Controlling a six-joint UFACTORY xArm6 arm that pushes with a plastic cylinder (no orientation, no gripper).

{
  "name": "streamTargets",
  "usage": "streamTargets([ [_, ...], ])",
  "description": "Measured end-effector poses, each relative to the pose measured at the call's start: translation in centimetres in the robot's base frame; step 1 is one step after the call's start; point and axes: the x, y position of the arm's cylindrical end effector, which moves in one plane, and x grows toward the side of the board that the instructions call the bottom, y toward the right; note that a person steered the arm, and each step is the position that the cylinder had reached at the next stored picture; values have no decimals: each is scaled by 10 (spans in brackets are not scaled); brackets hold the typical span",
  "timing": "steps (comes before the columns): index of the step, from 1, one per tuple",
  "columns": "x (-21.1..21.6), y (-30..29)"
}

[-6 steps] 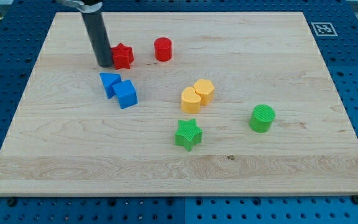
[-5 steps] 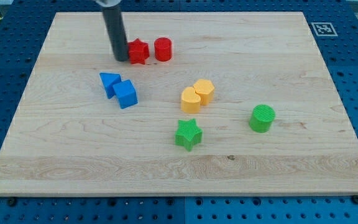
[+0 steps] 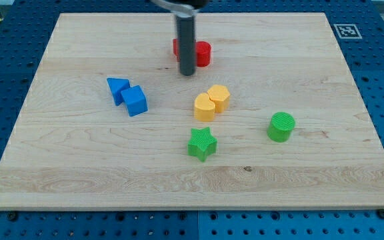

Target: Slide the green circle slightly down

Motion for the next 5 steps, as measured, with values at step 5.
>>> streamTargets([
  [5, 108, 153],
])
